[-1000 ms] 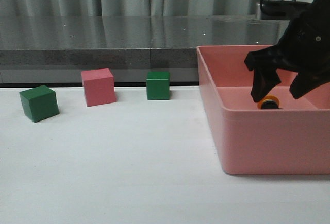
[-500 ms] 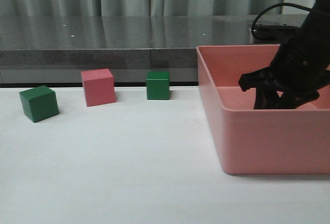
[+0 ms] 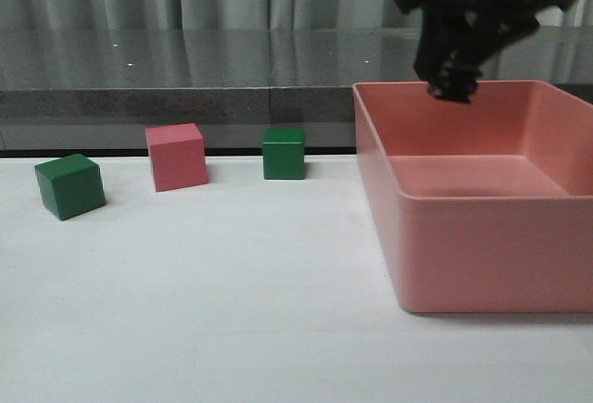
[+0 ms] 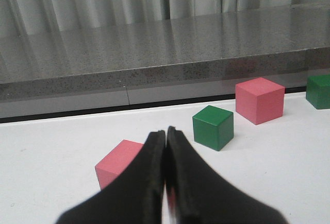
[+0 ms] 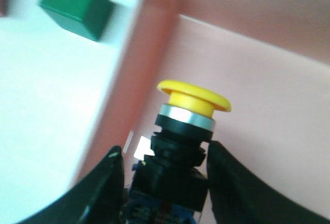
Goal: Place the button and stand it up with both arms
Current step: 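Lift the button out of the bin and carry it toward the cubes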
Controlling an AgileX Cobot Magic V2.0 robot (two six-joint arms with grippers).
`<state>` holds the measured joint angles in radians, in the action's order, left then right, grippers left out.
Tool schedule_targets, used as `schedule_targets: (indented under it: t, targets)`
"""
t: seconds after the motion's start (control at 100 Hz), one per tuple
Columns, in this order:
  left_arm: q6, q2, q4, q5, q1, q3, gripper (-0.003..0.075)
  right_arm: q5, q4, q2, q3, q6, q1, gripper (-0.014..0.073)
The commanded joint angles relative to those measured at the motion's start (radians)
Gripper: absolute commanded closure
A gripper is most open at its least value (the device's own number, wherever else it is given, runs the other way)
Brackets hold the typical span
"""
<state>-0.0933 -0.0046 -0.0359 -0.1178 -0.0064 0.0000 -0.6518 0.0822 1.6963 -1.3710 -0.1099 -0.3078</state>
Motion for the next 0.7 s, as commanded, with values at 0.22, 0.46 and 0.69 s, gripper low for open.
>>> schedule_targets:
  t: [0.22, 0.46, 0.69]
  targets:
    - [0.01, -0.031, 0.0, 0.082, -0.002, 0.045, 0.074, -0.039, 0.06, 0.003, -0.252, -0.283, -0.227, 0.0569]
    - [0.01, -0.031, 0.0, 0.082, -0.002, 0.045, 0.074, -0.032, 0.087, 0.154, -0.304, -0.581, -0.346, 0.0569]
    - [0.01, -0.031, 0.0, 0.082, -0.002, 0.045, 0.0739, 0.012, 0.088, 0.298, -0.304, -0.88, -0.425, 0.0569]
